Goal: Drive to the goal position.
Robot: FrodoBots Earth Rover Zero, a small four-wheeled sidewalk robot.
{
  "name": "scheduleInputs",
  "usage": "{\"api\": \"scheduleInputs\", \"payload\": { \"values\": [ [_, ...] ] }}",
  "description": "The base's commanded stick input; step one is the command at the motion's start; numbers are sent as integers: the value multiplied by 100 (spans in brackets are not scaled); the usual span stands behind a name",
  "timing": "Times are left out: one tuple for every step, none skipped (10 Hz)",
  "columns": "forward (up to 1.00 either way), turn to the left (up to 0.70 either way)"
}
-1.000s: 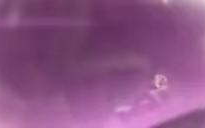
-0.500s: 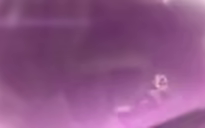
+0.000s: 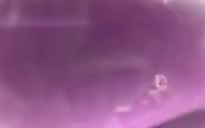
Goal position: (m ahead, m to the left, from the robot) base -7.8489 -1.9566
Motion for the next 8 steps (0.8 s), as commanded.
{"api": "scheduleInputs", "payload": {
  "values": [
    [0, 0],
    [0, 0],
    [-36, 0],
    [-64, 0],
    [0, 0],
    [0, 0],
    [0, 8],
    [0, 36]
  ]
}}
